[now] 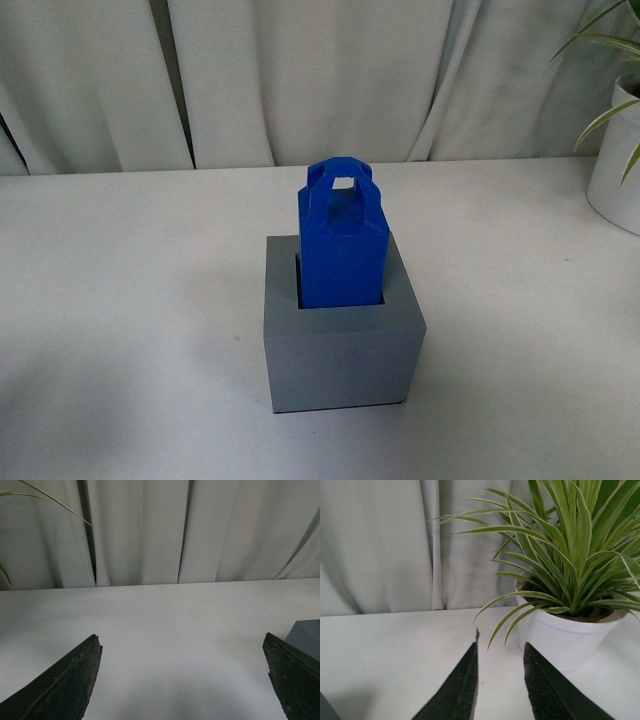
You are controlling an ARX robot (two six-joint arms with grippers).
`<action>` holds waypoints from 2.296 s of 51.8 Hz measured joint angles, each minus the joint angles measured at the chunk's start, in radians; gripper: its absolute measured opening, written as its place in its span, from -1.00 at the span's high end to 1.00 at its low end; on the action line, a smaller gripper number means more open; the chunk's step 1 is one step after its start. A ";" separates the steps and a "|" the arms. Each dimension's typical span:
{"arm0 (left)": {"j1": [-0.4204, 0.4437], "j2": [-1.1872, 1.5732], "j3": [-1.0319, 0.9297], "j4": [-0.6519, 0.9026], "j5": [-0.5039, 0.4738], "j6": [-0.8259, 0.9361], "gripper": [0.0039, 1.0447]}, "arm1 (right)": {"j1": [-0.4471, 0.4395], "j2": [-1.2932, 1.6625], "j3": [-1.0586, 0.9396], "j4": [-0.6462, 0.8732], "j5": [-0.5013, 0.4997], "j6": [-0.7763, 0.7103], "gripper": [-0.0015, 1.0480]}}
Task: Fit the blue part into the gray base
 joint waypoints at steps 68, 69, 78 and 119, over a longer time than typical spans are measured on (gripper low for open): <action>0.000 0.000 0.000 0.000 0.000 0.000 -0.89 | -0.130 -0.611 -0.265 -0.326 -0.129 0.010 0.96; 0.000 0.000 0.000 0.000 0.000 0.000 -0.89 | -0.130 -0.618 -0.265 -0.333 -0.129 0.010 0.96; 0.000 0.000 0.000 0.000 0.000 0.000 -0.89 | -0.130 -0.667 -0.265 -0.380 -0.129 0.010 0.96; 0.000 0.000 0.000 0.000 0.000 0.000 -0.89 | -0.130 -0.896 -0.264 -0.615 -0.130 0.010 0.08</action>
